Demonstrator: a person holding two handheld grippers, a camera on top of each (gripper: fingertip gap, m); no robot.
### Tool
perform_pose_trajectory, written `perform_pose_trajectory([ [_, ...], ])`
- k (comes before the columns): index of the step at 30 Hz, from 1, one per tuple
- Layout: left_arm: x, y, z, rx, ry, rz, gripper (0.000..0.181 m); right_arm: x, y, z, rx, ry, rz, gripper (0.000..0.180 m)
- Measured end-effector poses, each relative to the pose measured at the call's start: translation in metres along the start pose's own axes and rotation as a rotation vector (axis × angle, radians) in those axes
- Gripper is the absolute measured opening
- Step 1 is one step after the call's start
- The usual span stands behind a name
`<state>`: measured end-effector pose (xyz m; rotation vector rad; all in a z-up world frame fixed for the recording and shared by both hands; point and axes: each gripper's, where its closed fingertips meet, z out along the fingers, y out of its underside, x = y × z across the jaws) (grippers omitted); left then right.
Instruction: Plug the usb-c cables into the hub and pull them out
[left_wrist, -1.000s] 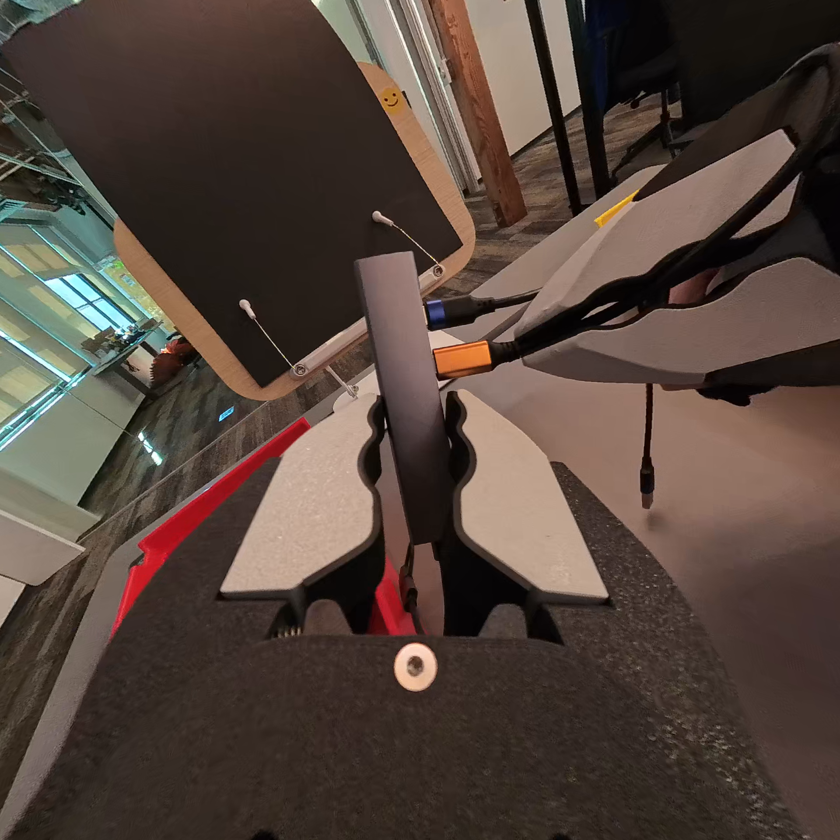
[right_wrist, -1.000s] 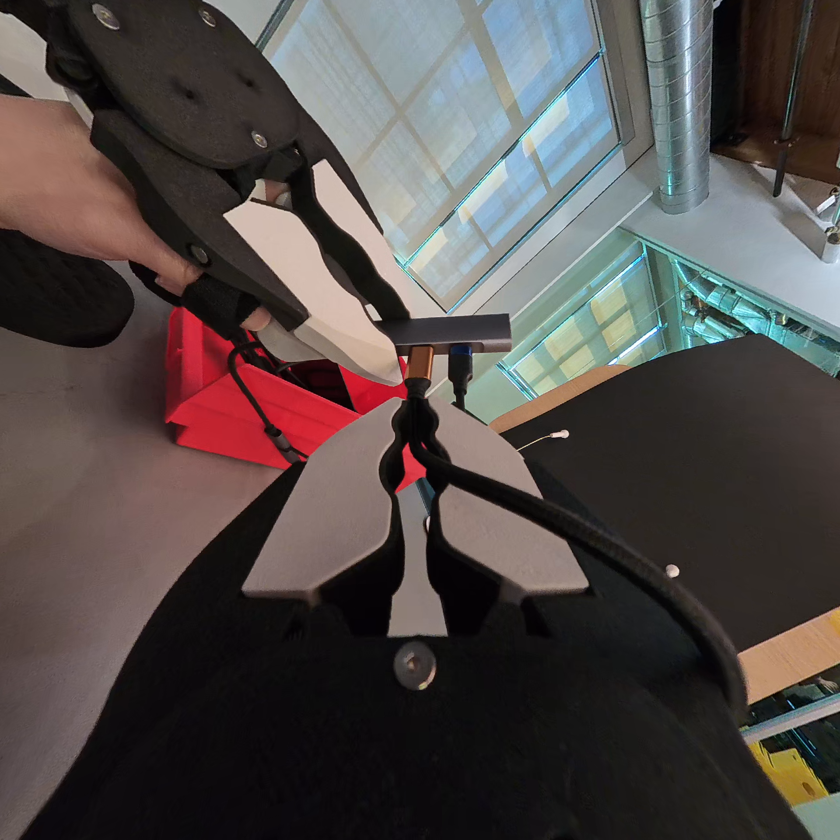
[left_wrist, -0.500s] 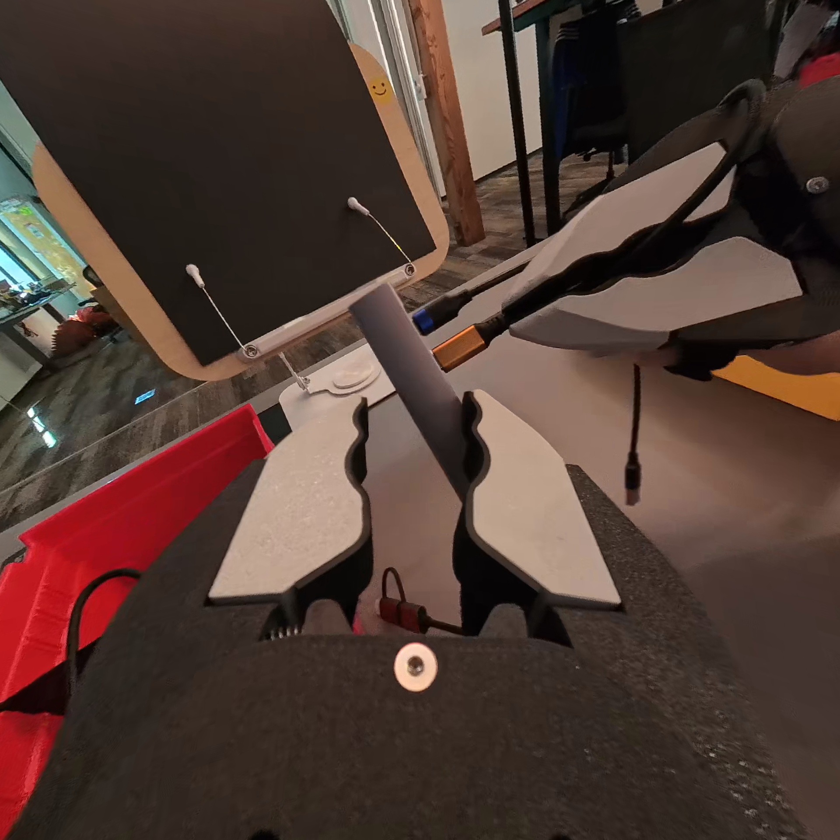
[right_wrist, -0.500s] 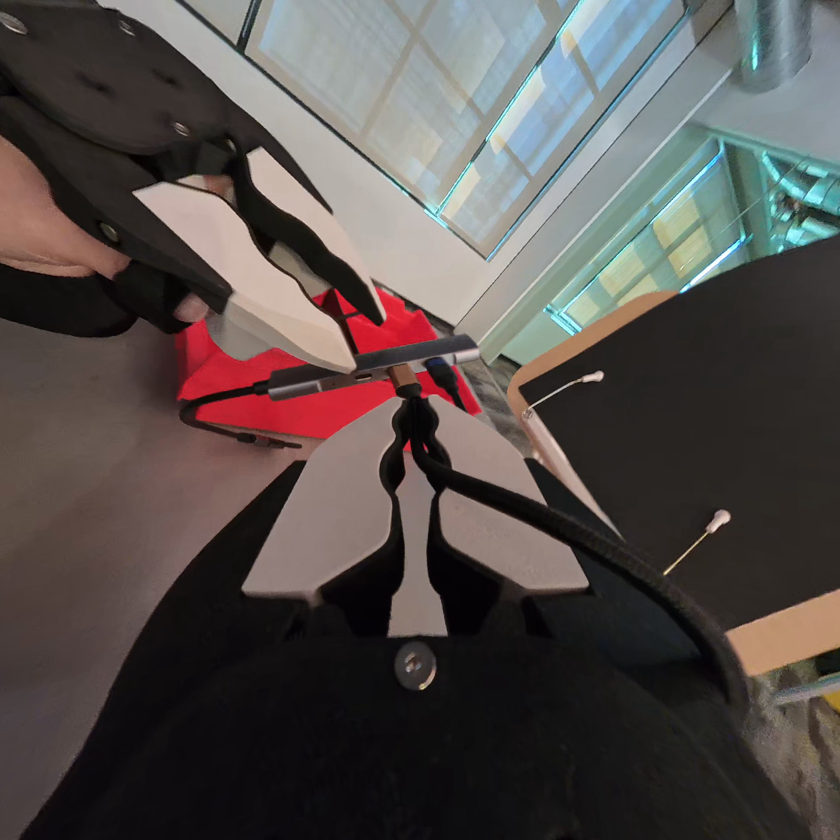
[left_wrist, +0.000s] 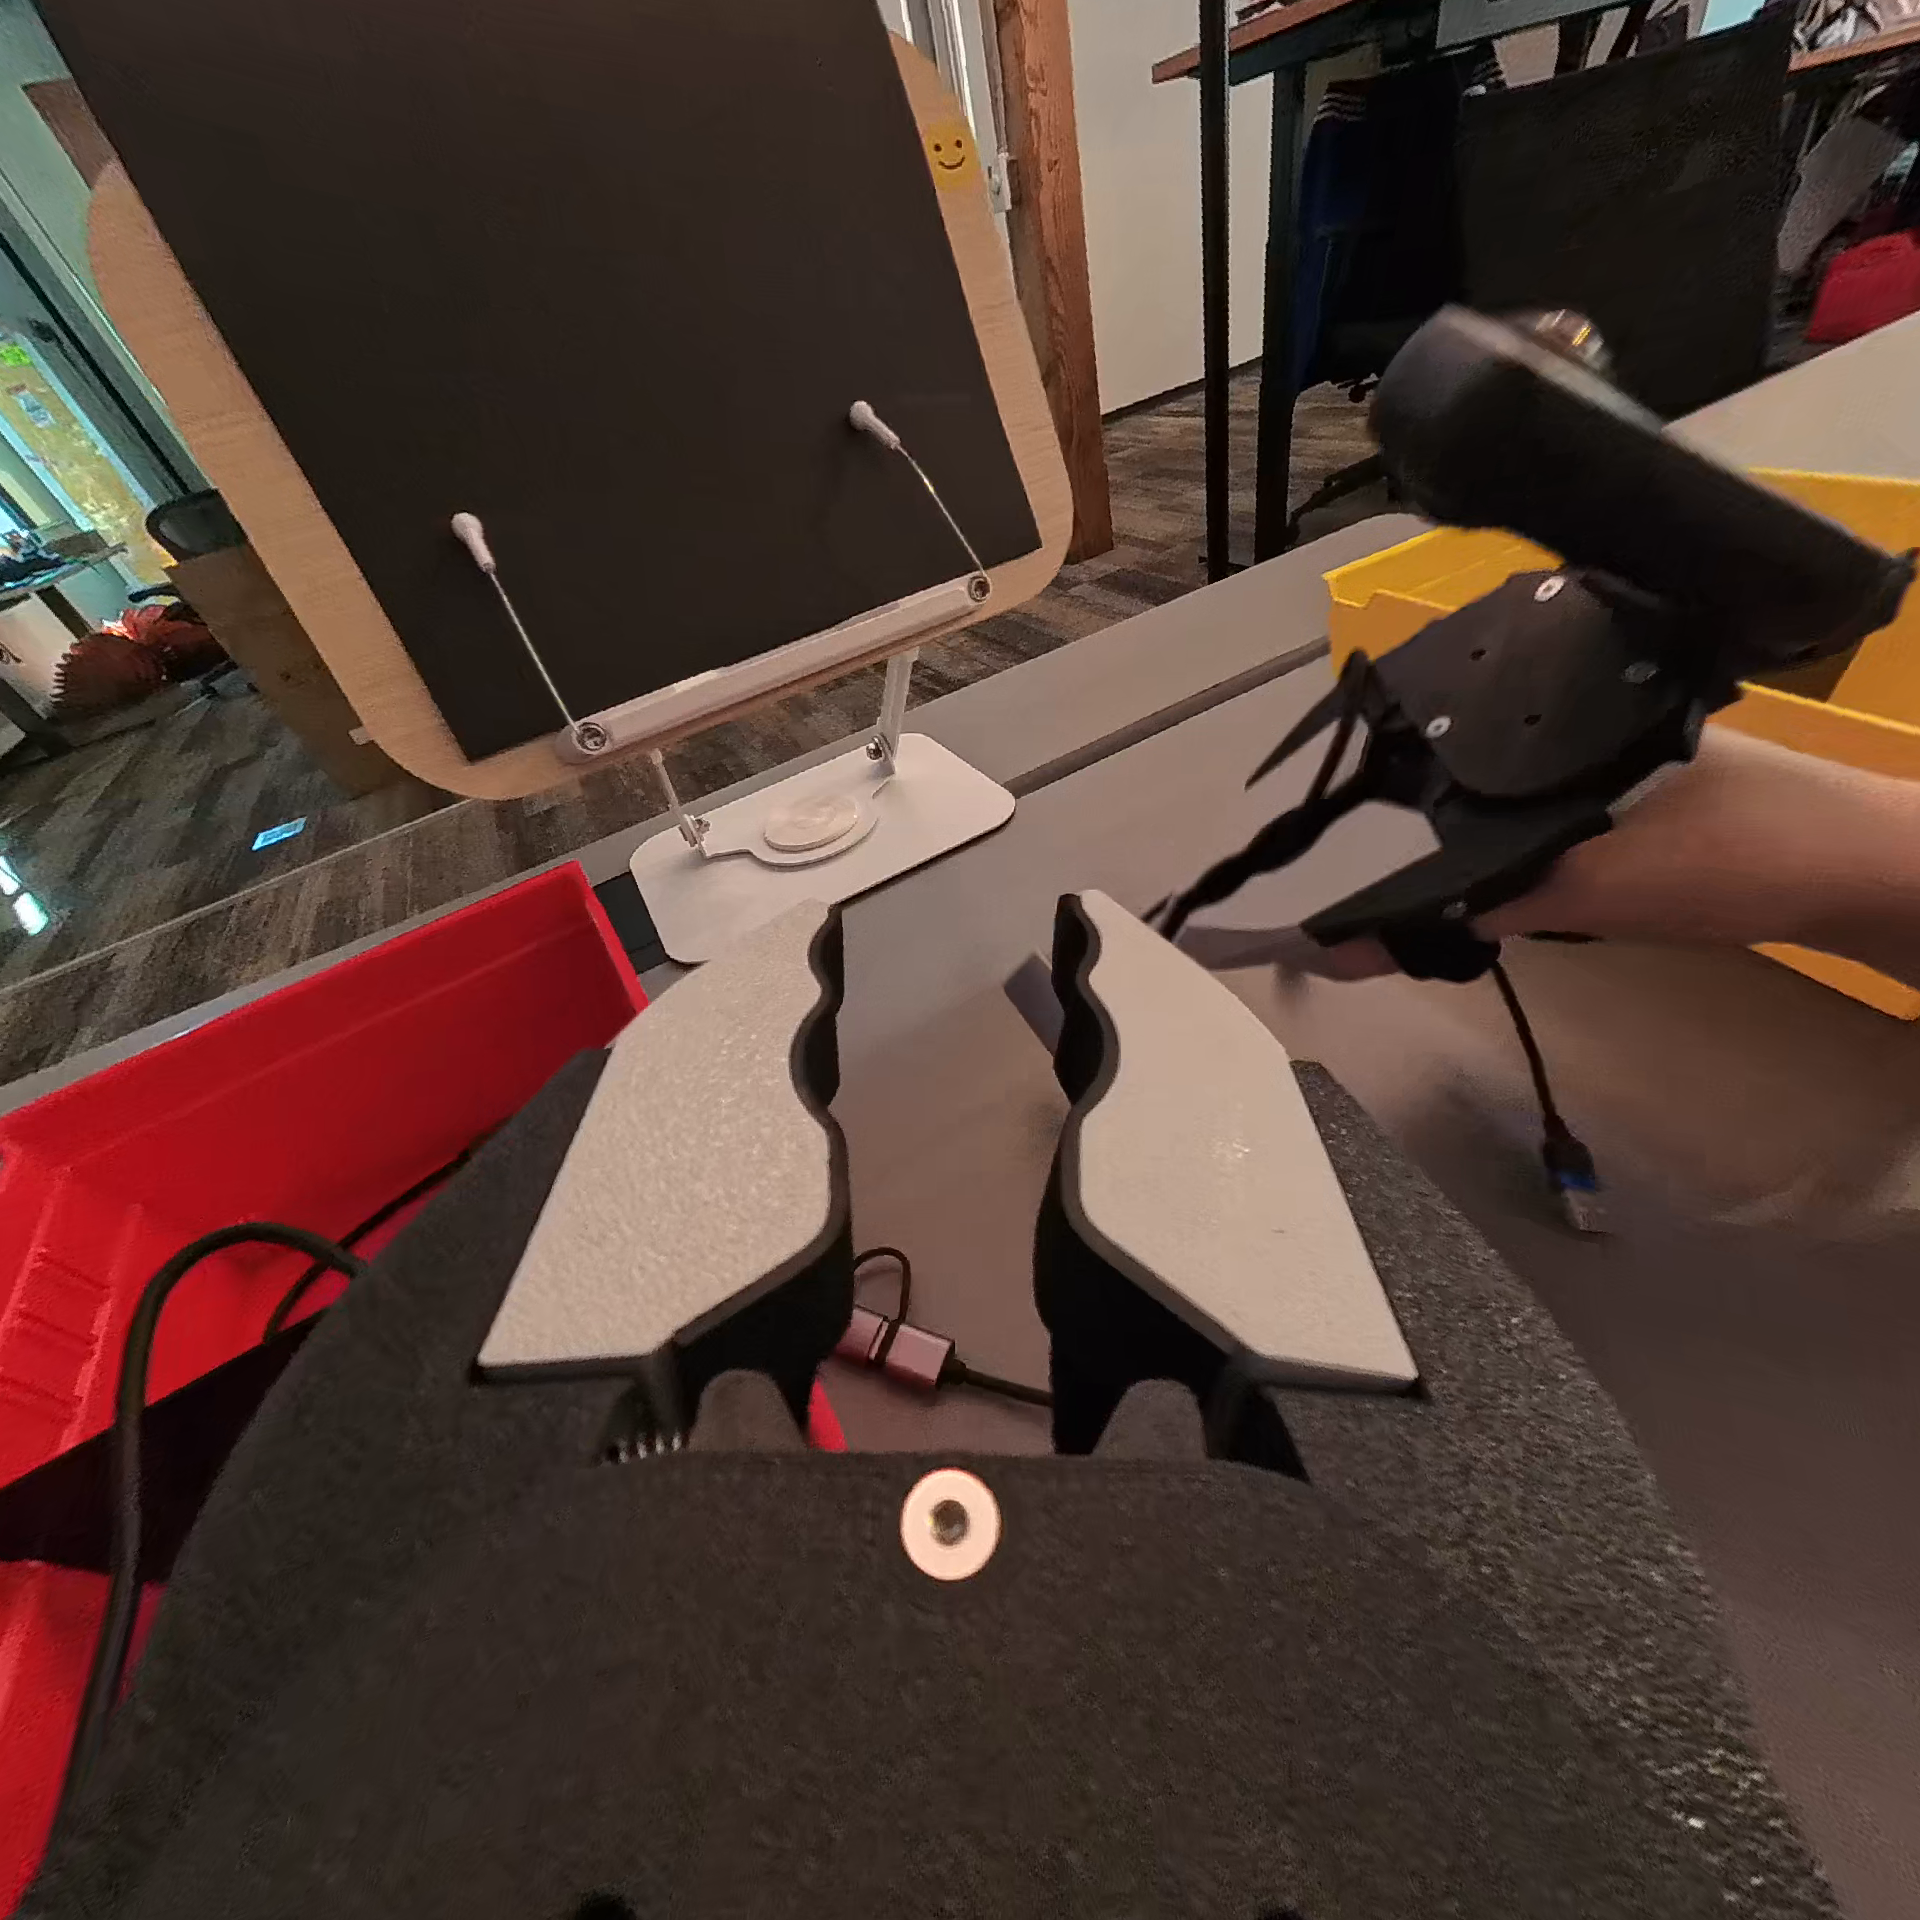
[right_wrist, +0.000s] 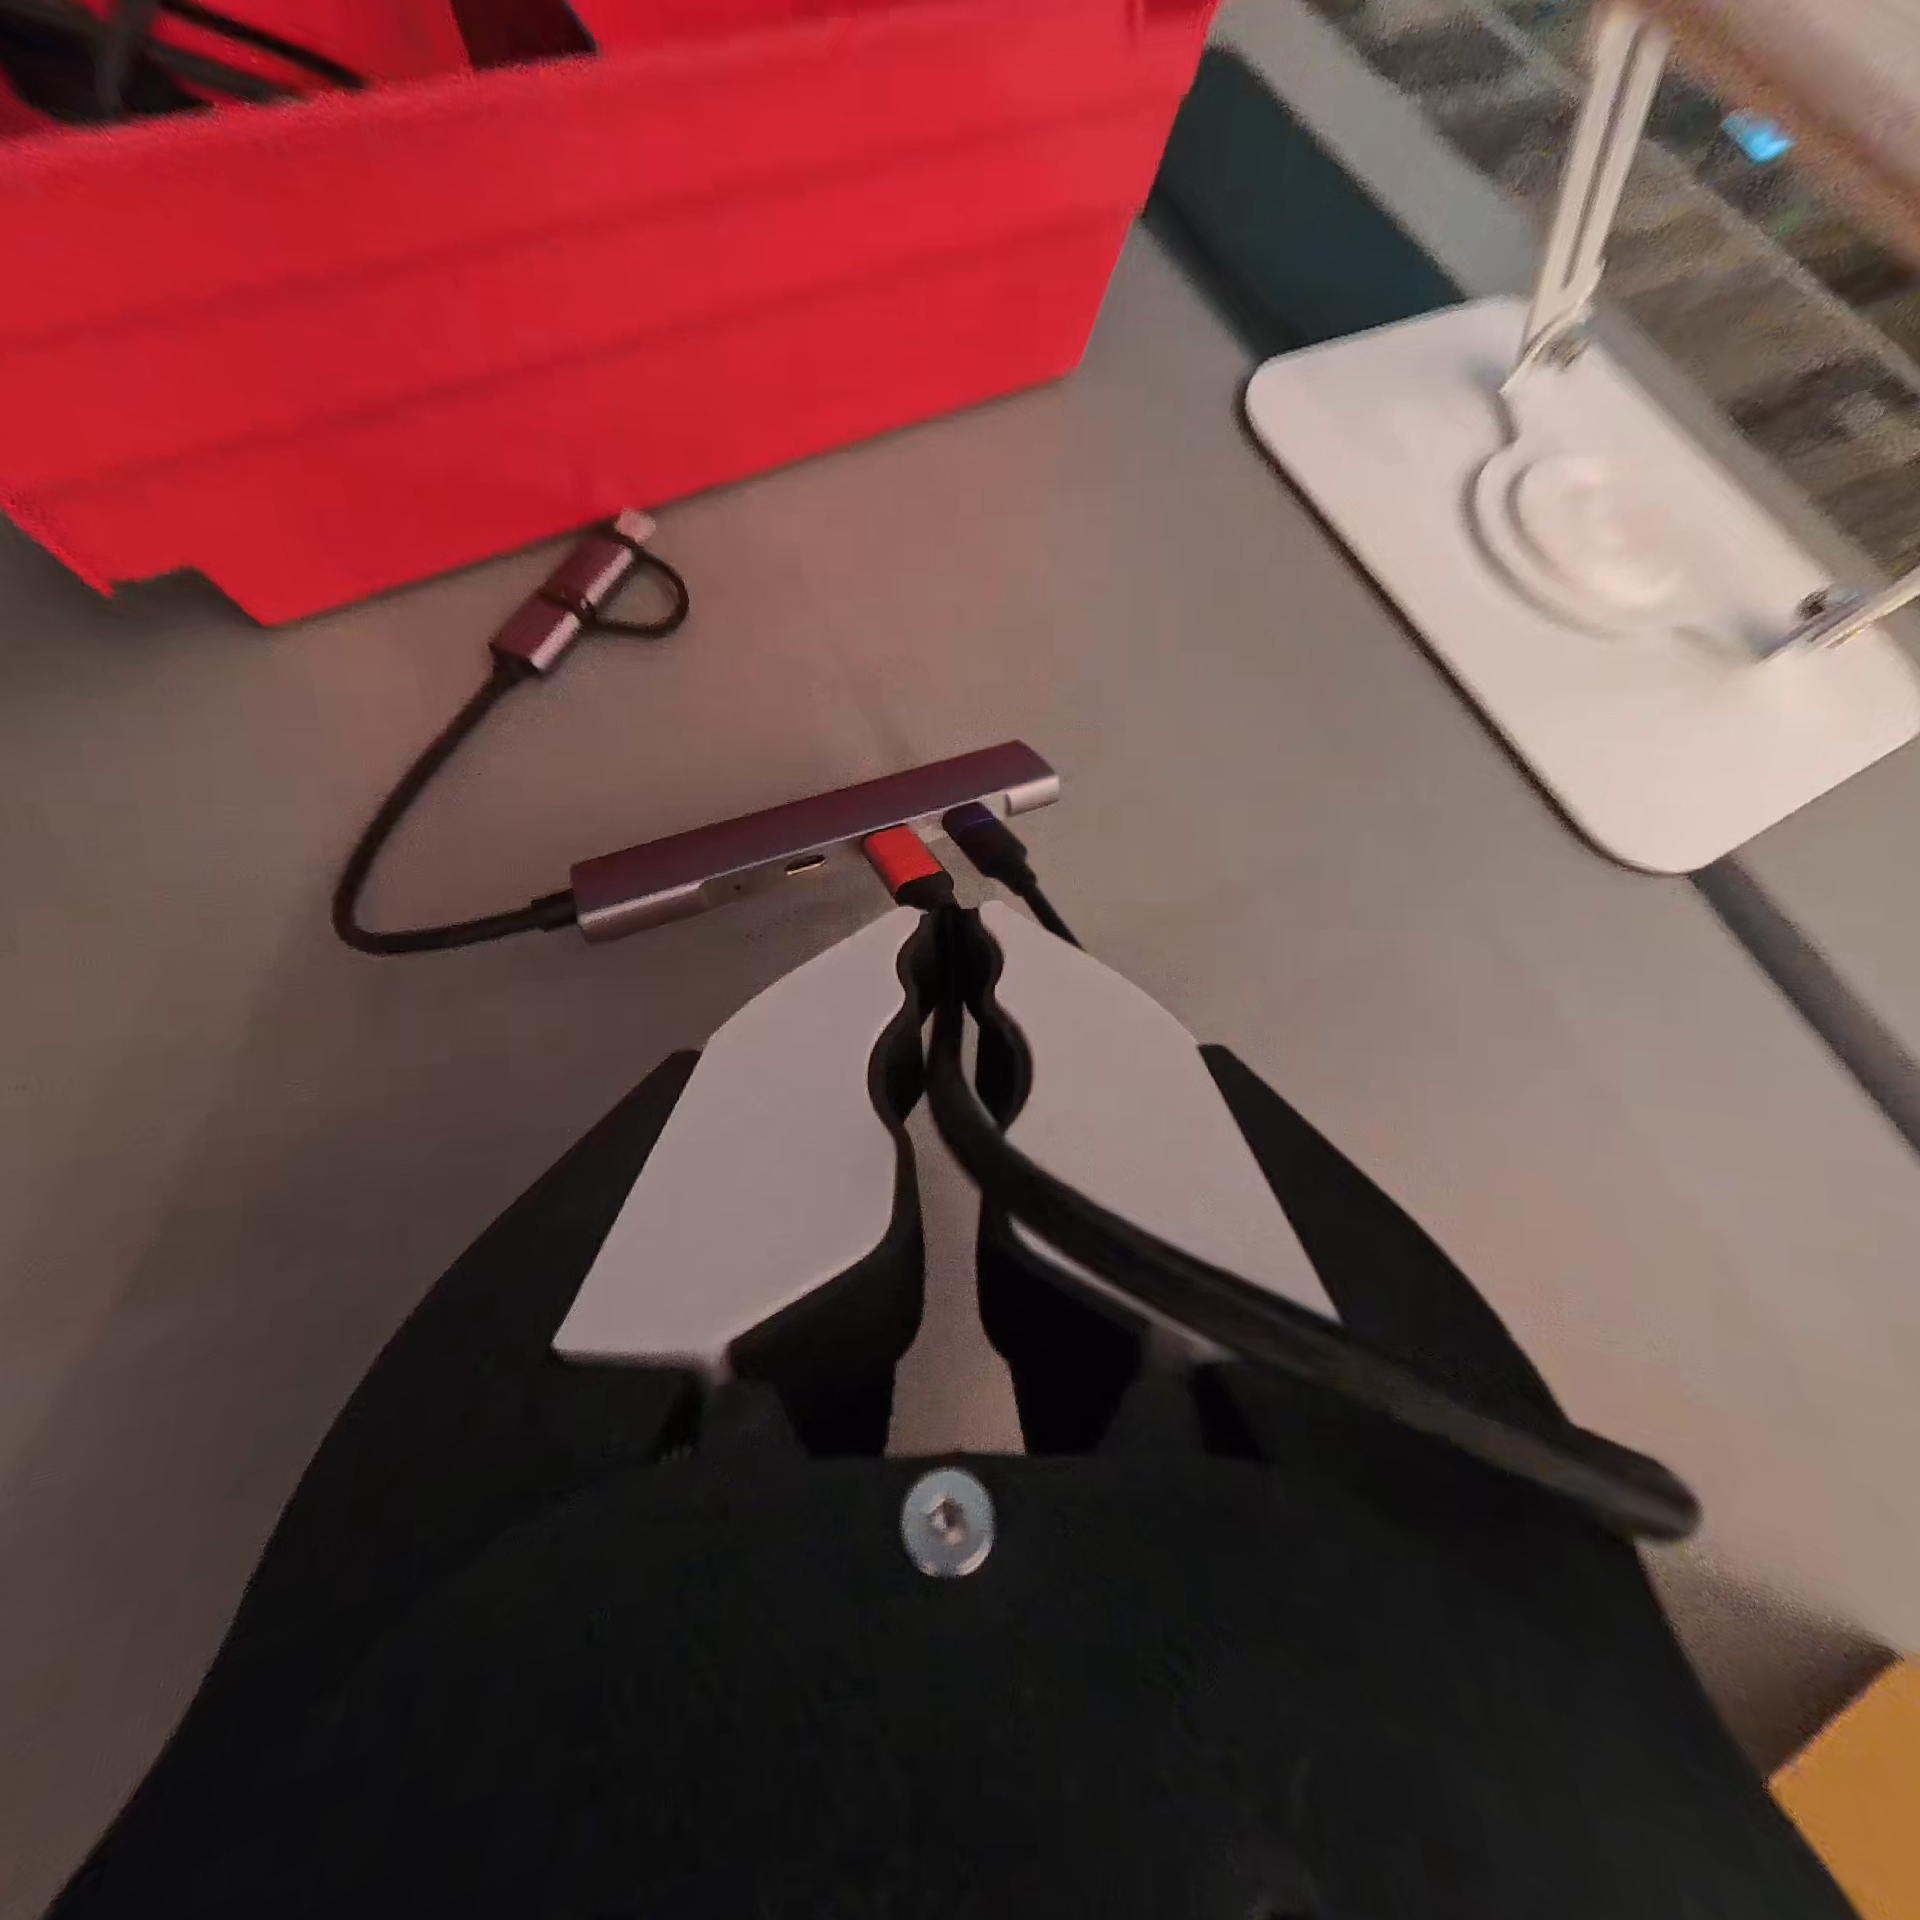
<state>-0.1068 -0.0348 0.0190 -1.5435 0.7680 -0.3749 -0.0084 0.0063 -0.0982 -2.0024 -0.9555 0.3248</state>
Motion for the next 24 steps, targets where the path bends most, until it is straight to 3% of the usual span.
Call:
perform_pose_trajectory([
  [5, -0.003, -0.001, -0.002, 0.01, -0.003, -0.004, 0.037, -0.006, 0.017, 0.012, -0.049, -0.085, 0.106, 0.005],
  [12, -0.01, -0.002, -0.005, 0.019, -0.01, -0.024, 0.037, -0.006, 0.053, 0.019, -0.292, -0.049, 0.057, 0.008],
  [17, -0.017, -0.006, -0.011, 0.038, -0.026, -0.033, 0.037, -0.016, 0.069, 0.002, -0.493, -0.095, 0.087, 0.02],
  [24, -0.064, -0.018, -0.046, 0.071, -0.18, -0.067, 0.034, -0.062, 0.08, -0.035, -0.655, -0.404, 0.137, 0.023],
])
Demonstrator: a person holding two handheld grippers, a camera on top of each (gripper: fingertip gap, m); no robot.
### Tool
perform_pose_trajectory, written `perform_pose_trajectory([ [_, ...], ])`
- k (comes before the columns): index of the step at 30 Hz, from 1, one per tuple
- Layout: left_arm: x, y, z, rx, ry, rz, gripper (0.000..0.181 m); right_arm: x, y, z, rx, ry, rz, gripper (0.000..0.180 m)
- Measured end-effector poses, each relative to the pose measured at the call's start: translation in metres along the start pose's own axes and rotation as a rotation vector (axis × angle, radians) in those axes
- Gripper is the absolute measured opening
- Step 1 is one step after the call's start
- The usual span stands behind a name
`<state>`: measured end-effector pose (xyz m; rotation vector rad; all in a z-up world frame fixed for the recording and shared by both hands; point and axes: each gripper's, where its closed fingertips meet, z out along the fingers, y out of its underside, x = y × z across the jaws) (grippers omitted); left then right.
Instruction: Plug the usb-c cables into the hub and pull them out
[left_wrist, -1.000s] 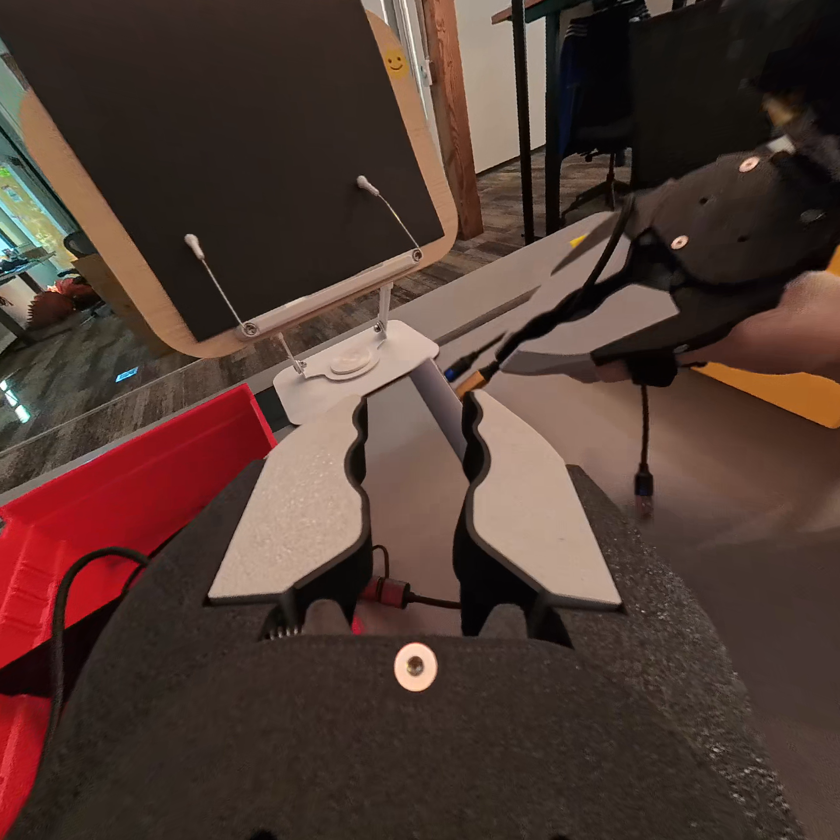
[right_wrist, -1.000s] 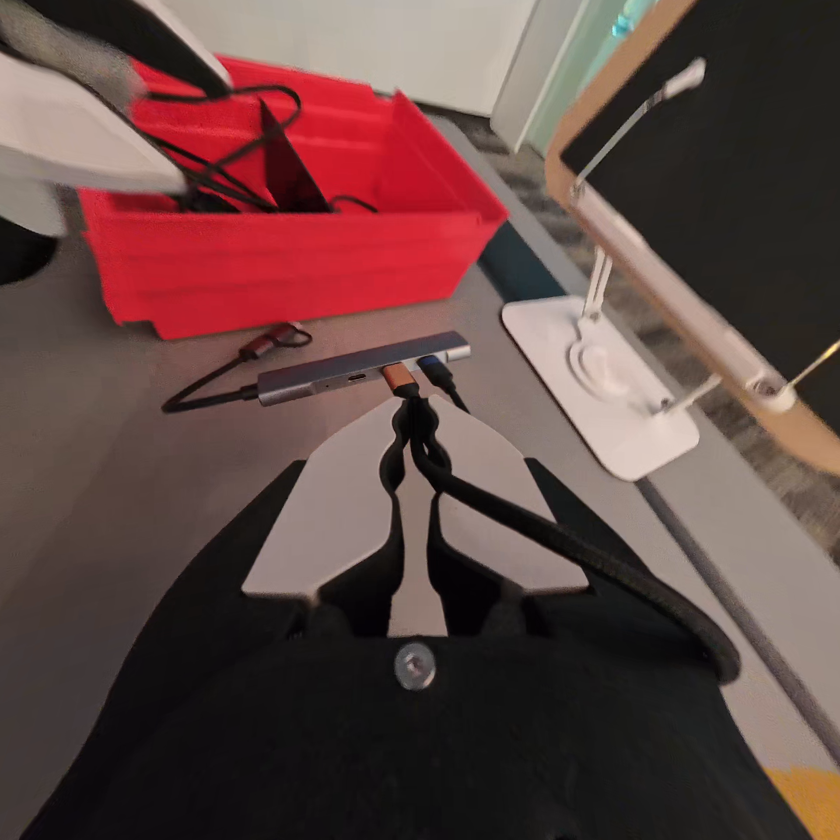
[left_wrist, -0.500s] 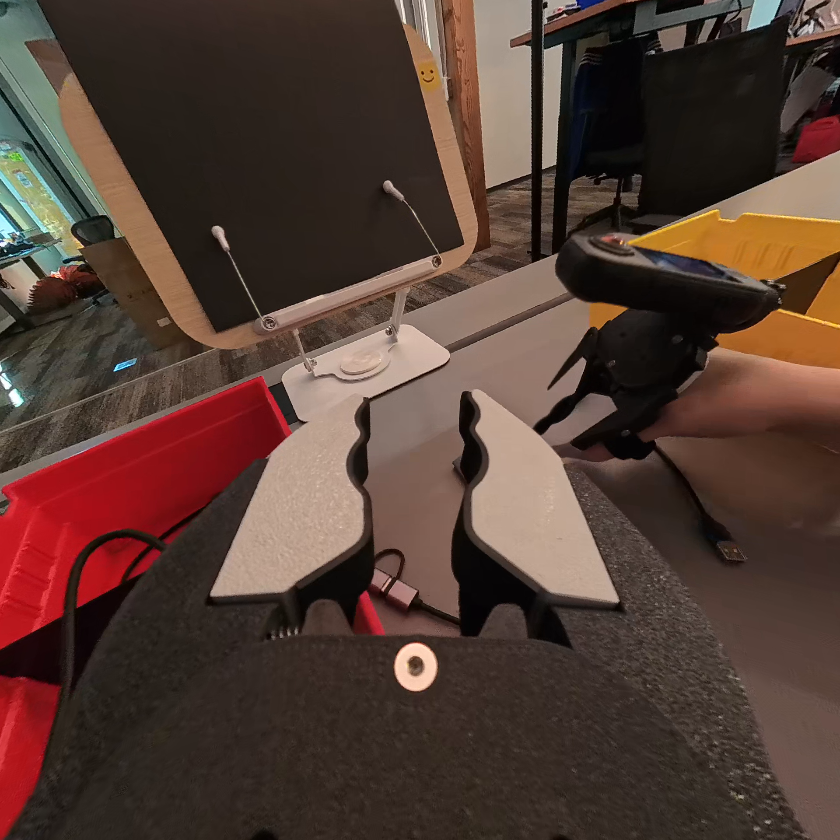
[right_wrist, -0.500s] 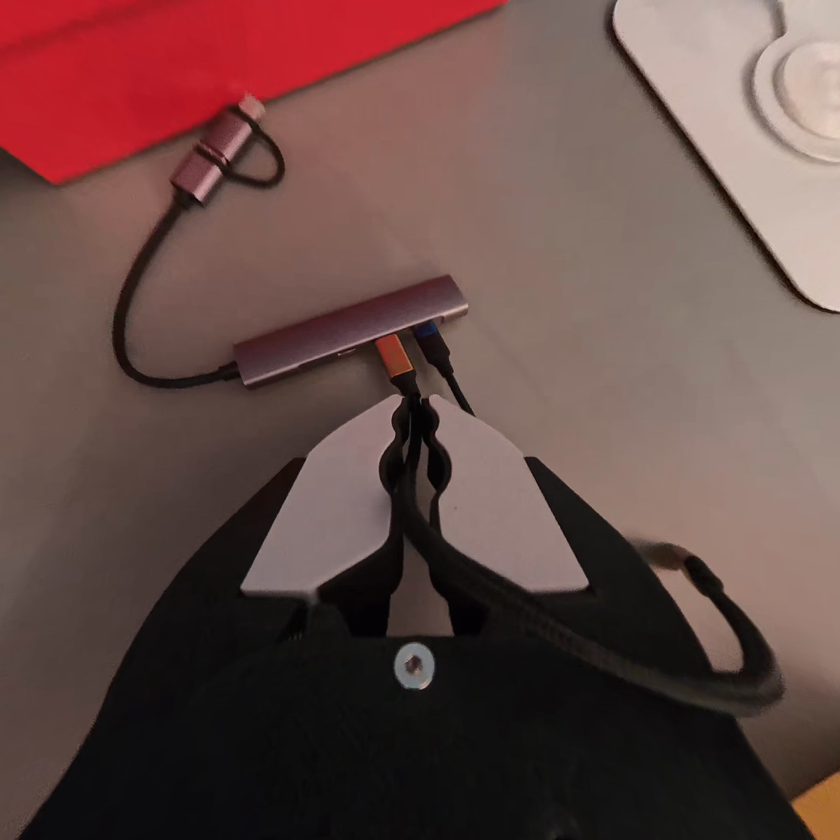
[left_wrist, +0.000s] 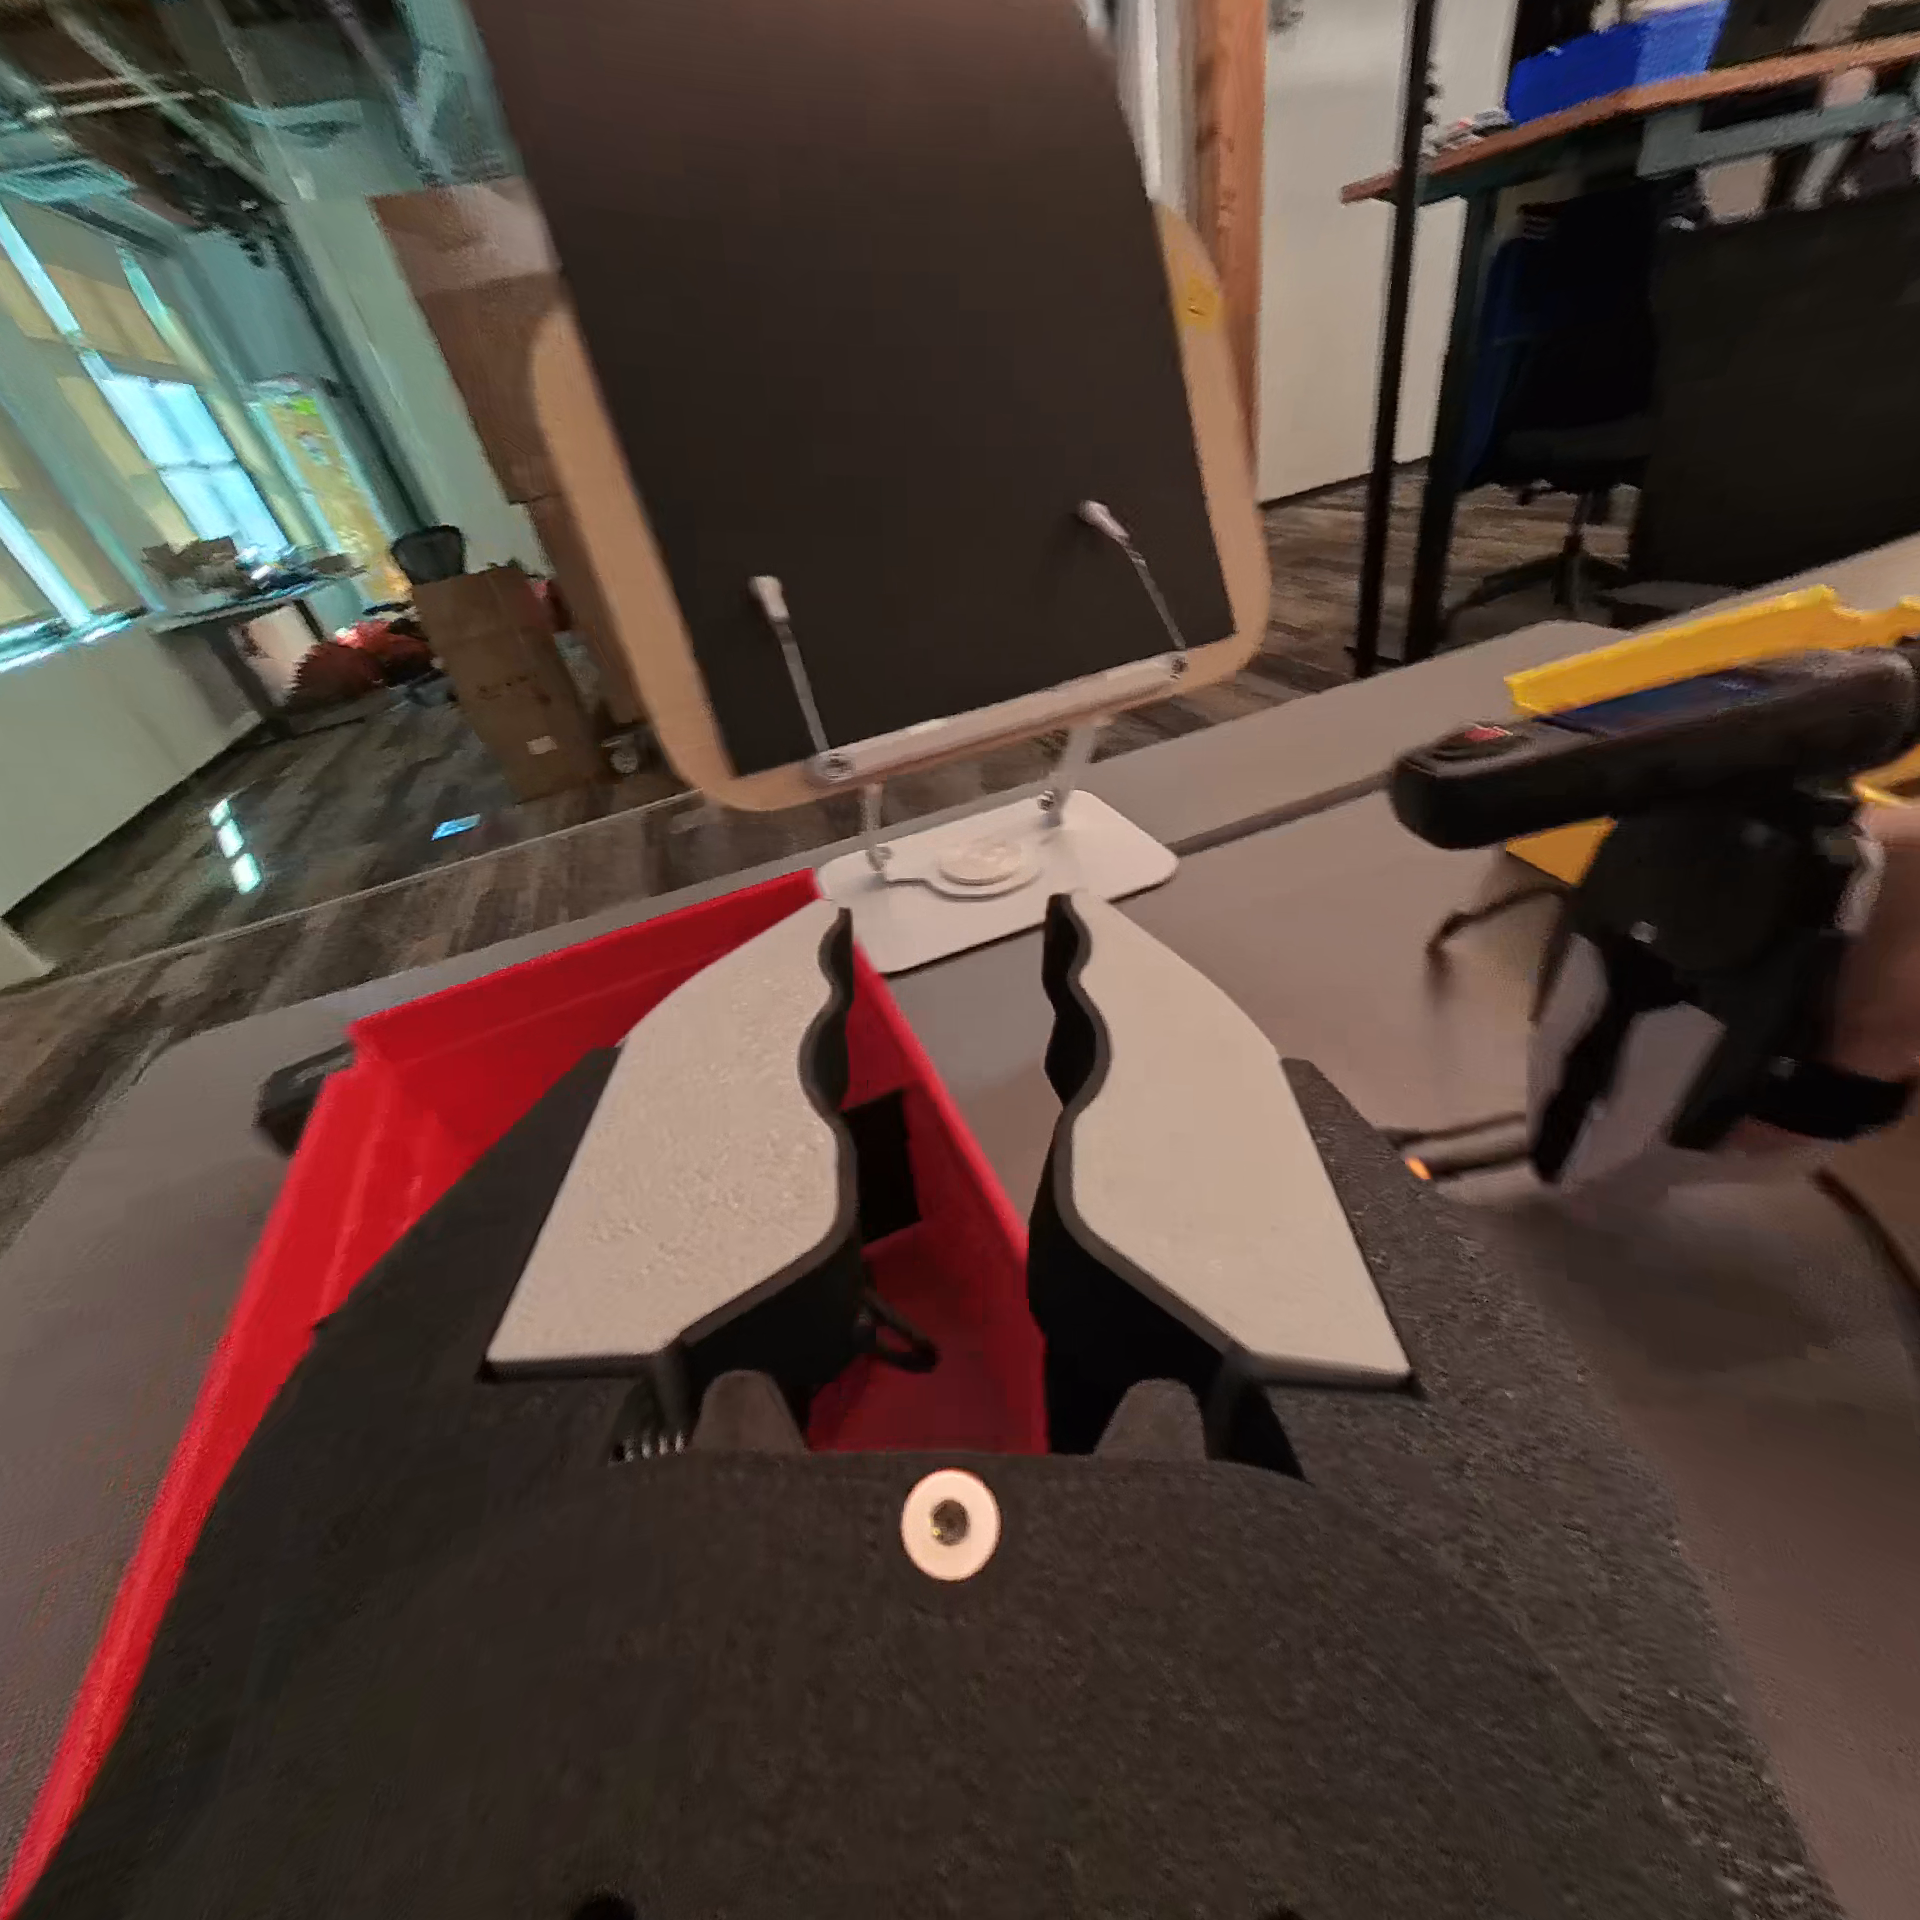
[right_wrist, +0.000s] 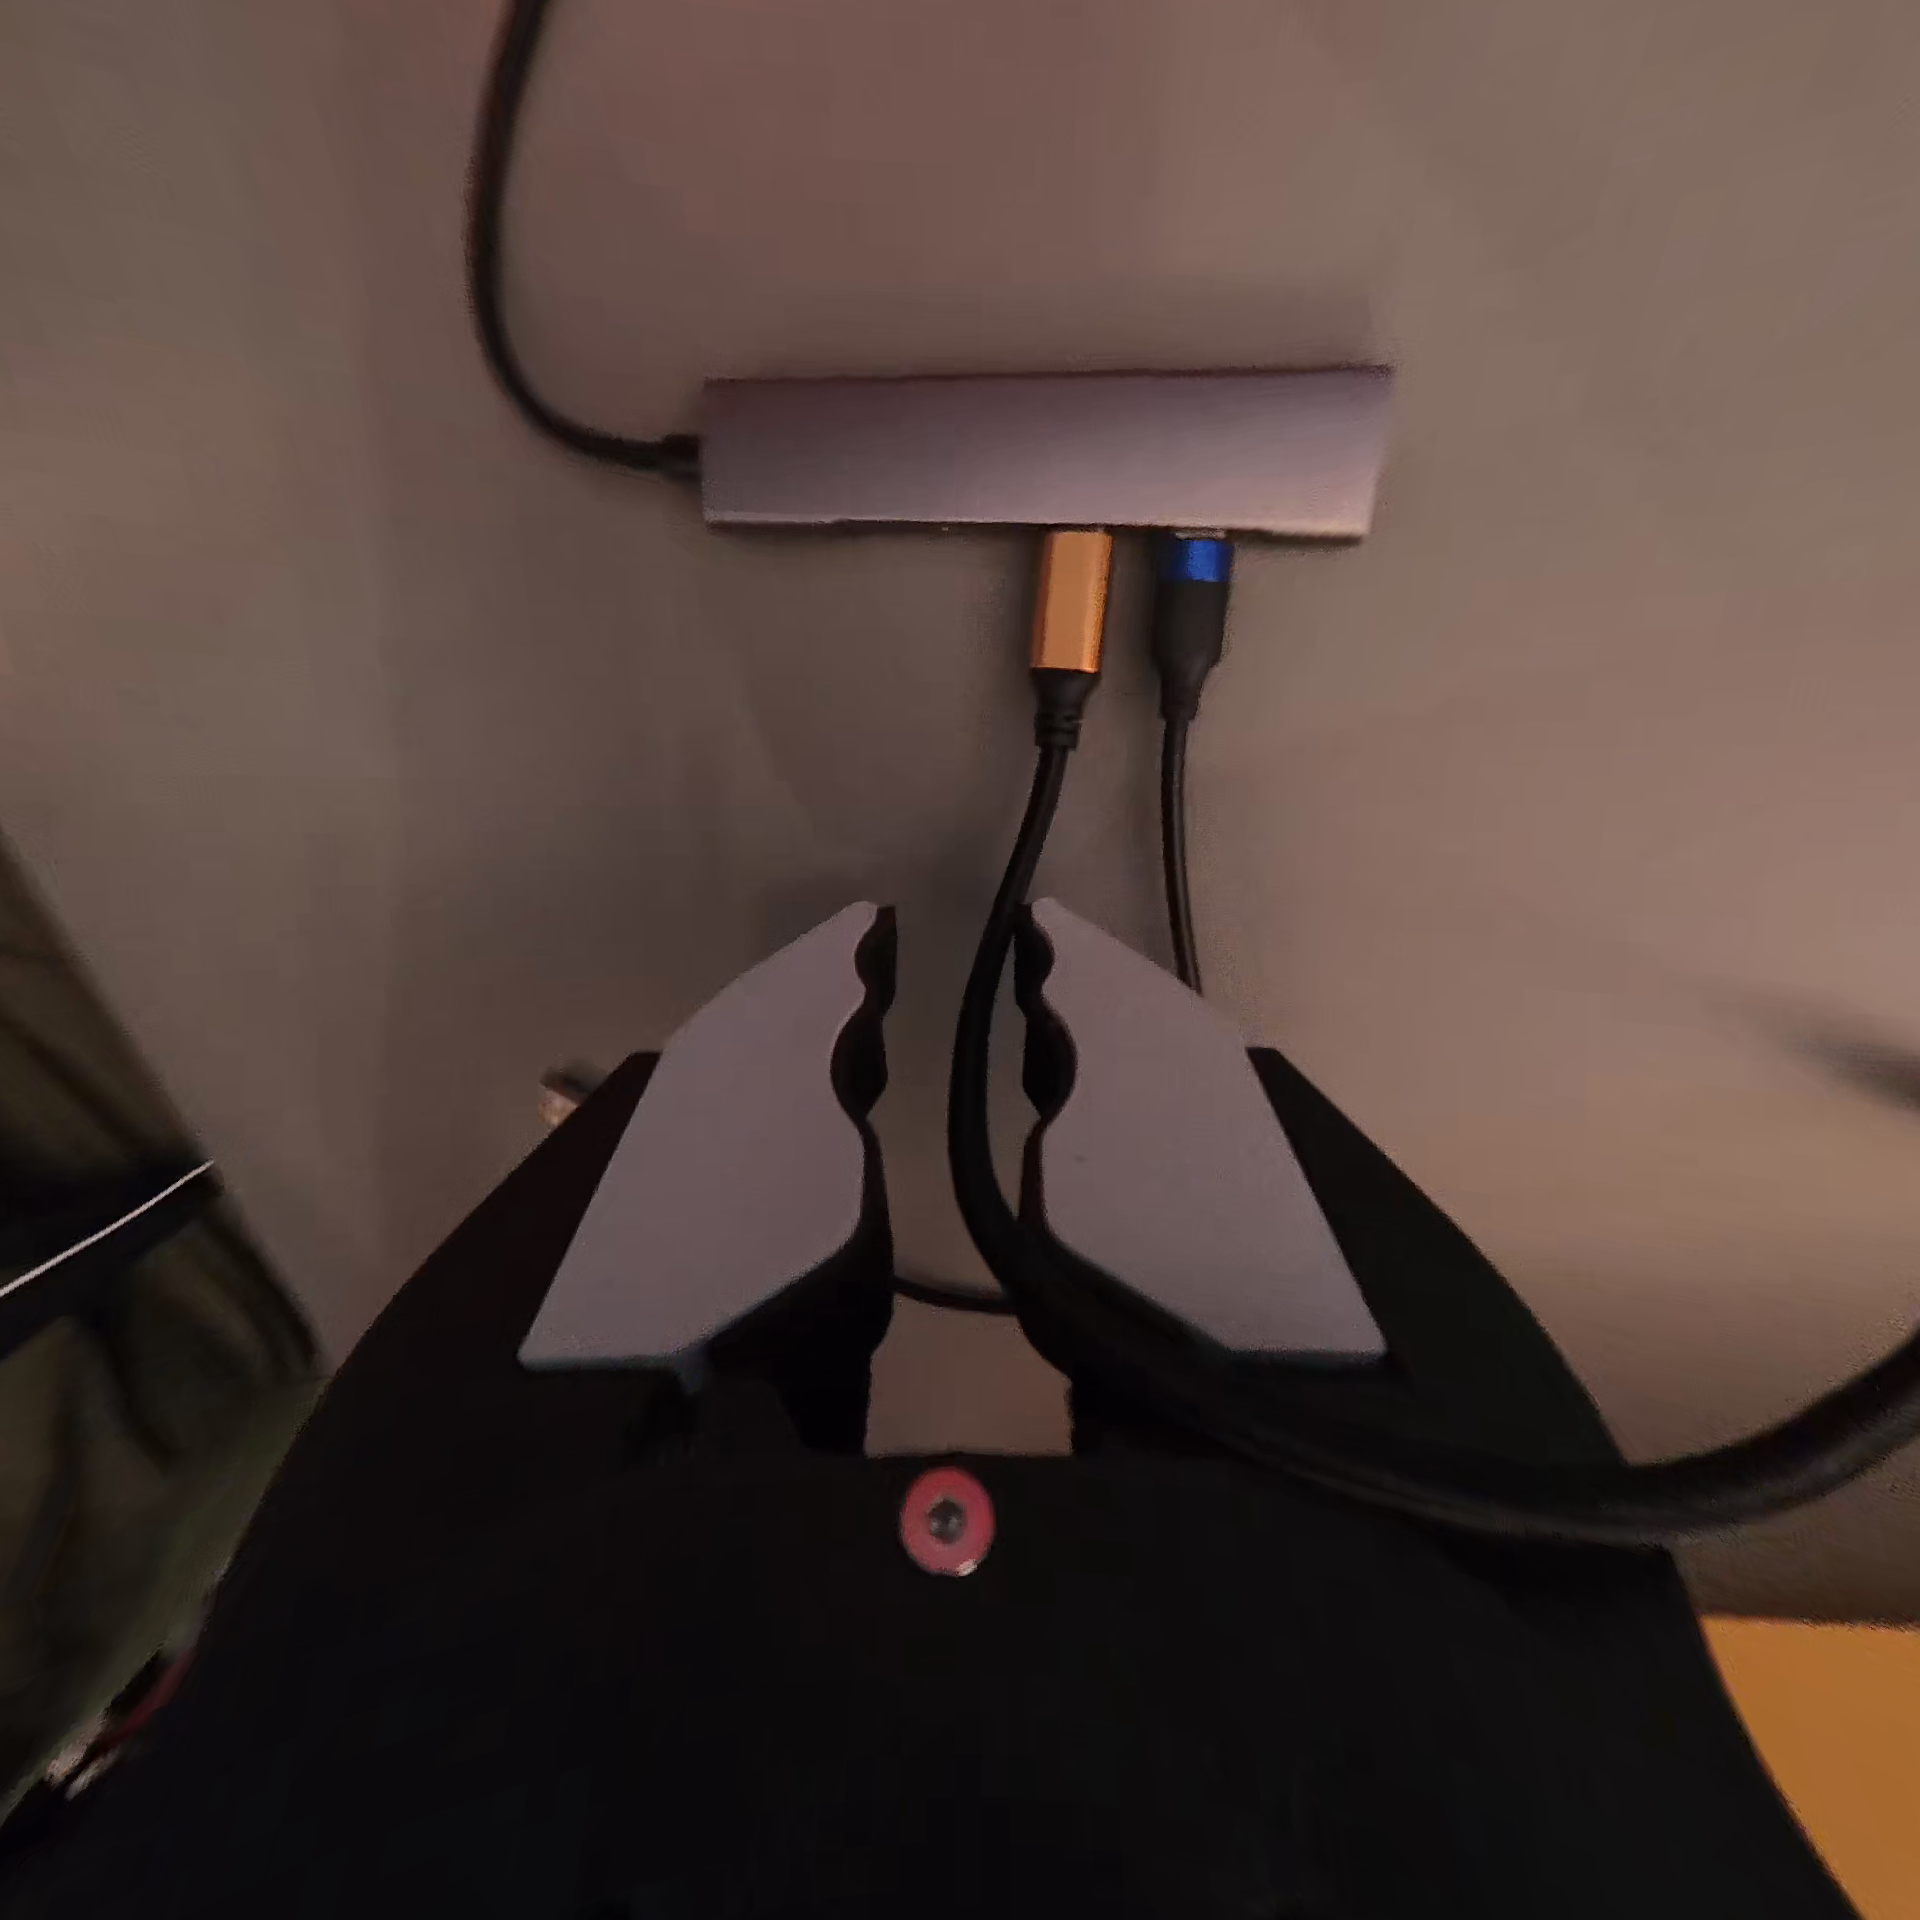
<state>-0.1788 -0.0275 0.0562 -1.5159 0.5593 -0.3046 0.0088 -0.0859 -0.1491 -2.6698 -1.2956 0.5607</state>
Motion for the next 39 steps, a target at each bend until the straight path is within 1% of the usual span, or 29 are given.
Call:
perform_pose_trajectory([
  [2, -0.029, -0.005, -0.013, 0.015, -0.053, -0.109, 0.032, -0.011, 0.0, -0.004, 0.012, -0.08, -0.014, 0.023],
  [3, -0.04, -0.007, -0.02, 0.028, -0.048, -0.158, 0.032, -0.017, 0.0, -0.007, 0.021, -0.127, -0.018, 0.023],
  [5, -0.059, -0.007, -0.033, 0.018, -0.053, -0.202, 0.032, -0.025, 0.004, -0.013, 0.018, -0.196, -0.012, 0.021],
  [8, -0.082, 0.005, -0.049, -0.087, -0.127, -0.111, 0.032, -0.034, 0.022, -0.02, -0.057, -0.254, -0.014, 0.019],
  [12, -0.094, 0.035, -0.057, -0.291, -0.144, 0.016, 0.032, -0.042, 0.05, -0.024, -0.182, -0.277, -0.084, 0.018],
  [15, -0.1, 0.056, -0.06, -0.388, -0.134, 0.058, 0.032, -0.058, 0.054, -0.029, -0.193, -0.353, -0.154, 0.017],
  [17, -0.099, 0.07, -0.058, -0.443, -0.085, 0.064, 0.031, -0.072, 0.047, -0.036, -0.146, -0.395, -0.213, 0.017],
  [20, -0.102, 0.093, -0.052, -0.536, -0.022, 0.083, 0.029, -0.086, 0.033, -0.051, -0.05, -0.397, -0.285, 0.017],
  [21, -0.106, 0.1, -0.05, -0.567, -0.023, 0.088, 0.026, -0.089, 0.028, -0.056, -0.014, -0.393, -0.3, 0.017],
  [23, -0.117, 0.105, -0.045, -0.573, -0.034, 0.091, 0.016, -0.097, 0.024, -0.068, 0.033, -0.396, -0.329, 0.018],
  [25, -0.117, 0.105, -0.04, -0.551, 0.013, 0.072, 0.012, -0.1, 0.024, -0.079, 0.065, -0.364, -0.367, 0.018],
  [27, -0.114, 0.108, -0.039, -0.581, 0.073, 0.062, 0.014, -0.103, 0.024, -0.09, 0.104, -0.333, -0.397, 0.018],
  [31, -0.114, 0.121, -0.035, -0.688, 0.112, 0.174, 0.018, -0.107, 0.017, -0.105, 0.179, -0.292, -0.428, 0.018],
  [34, -0.097, 0.125, -0.029, -0.74, 0.212, 0.153, 0.022, -0.107, 0.016, -0.107, 0.19, -0.276, -0.441, 0.018],
  [36, -0.095, 0.128, -0.024, -0.769, 0.207, 0.149, 0.024, -0.105, 0.015, -0.106, 0.188, -0.265, -0.439, 0.018],
  [38, -0.092, 0.139, -0.023, -0.84, 0.204, 0.165, 0.034, -0.103, 0.014, -0.107, 0.194, -0.261, -0.43, 0.017],
  [39, -0.091, 0.145, -0.023, -0.872, 0.202, 0.179, 0.036, -0.103, 0.014, -0.107, 0.198, -0.259, -0.428, 0.017],
])
